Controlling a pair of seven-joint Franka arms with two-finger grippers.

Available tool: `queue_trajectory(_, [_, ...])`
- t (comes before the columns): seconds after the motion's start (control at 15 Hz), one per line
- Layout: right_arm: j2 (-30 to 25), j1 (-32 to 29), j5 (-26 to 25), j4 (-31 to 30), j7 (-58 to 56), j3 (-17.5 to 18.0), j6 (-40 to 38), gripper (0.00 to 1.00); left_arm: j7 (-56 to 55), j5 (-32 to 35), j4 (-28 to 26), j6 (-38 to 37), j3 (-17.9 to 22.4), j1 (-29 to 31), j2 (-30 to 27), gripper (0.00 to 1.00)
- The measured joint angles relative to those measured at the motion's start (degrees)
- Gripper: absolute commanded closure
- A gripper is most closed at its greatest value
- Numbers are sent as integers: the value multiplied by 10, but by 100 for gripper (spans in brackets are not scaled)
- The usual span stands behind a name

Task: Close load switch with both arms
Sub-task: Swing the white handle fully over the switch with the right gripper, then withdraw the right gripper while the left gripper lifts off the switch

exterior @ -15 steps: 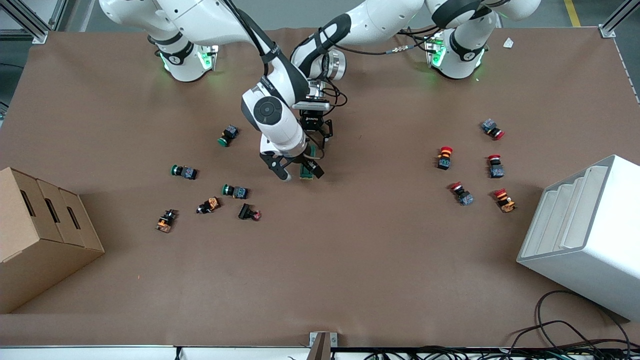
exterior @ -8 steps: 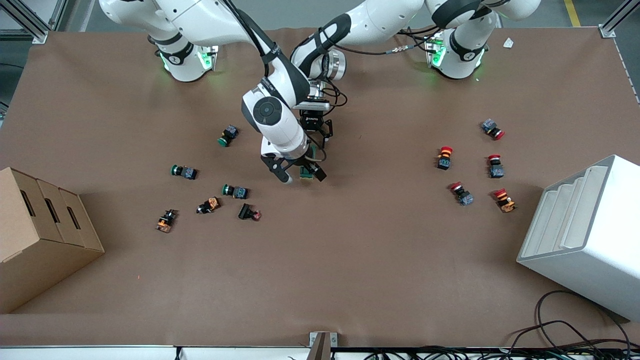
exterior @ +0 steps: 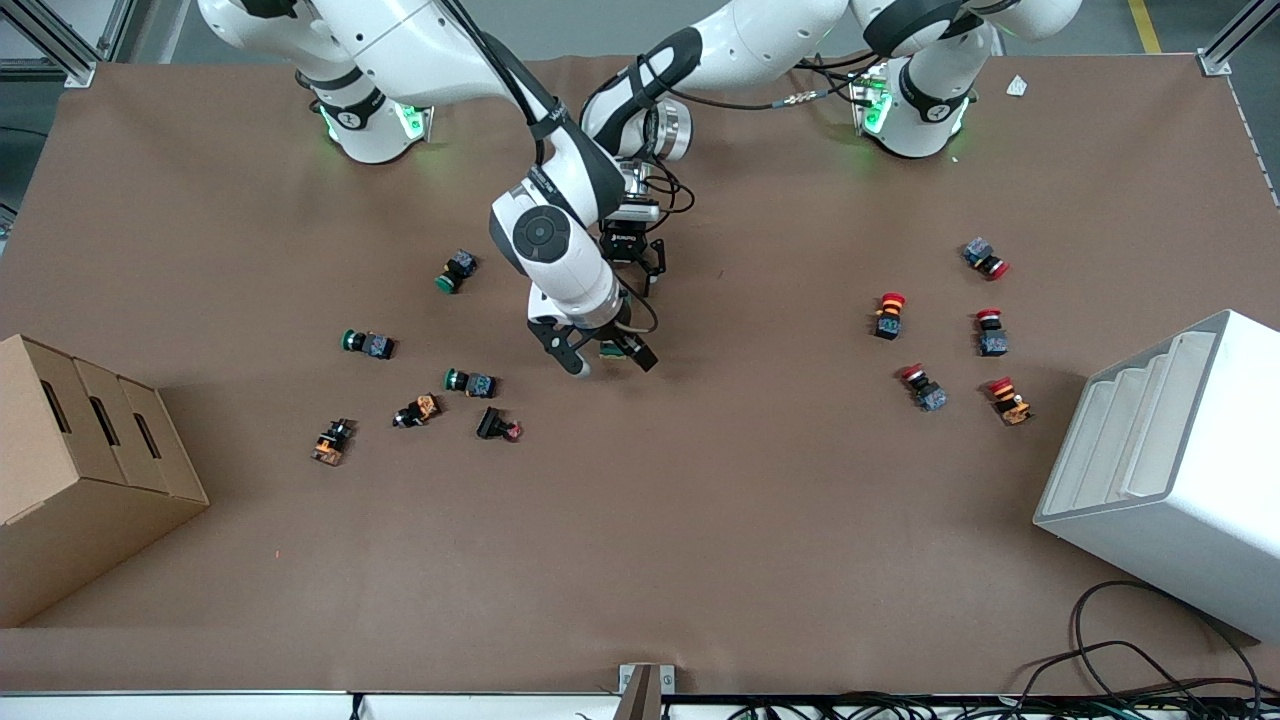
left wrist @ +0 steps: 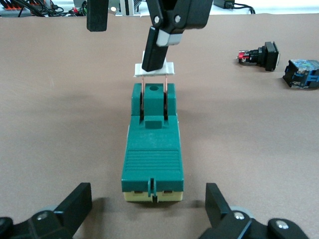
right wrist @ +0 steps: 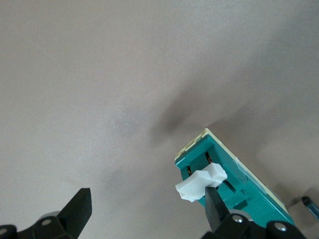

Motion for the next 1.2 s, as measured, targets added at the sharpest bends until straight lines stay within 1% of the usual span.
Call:
queue_trajectory(0.47, [24,-9,0,17,-10,-1,2,0,0,0,0,0,0,0,0,1])
queue_trajectory(0.73, [26,-18,0,20,-34,-3,-3,0,1,0,0,0,0,0,0,1])
queue_trajectory(0.8, [26,-28,0,23,-52,-4,-18,0,1,0,0,0,0,0,0,1])
queue_trajectory(0.93, [18,-58,0,37,-112,-7,-74,0,3,0,0,0,0,0,0,1])
queue_trajectory(1.07, [-10,-98,0,48,-192,-9,-152,0,5,0,0,0,0,0,0,1])
queue_trajectory(1.2, [-52,-147,-1,52,-289,-10,-235,0,12,-1,2,1,-1,1,0,1])
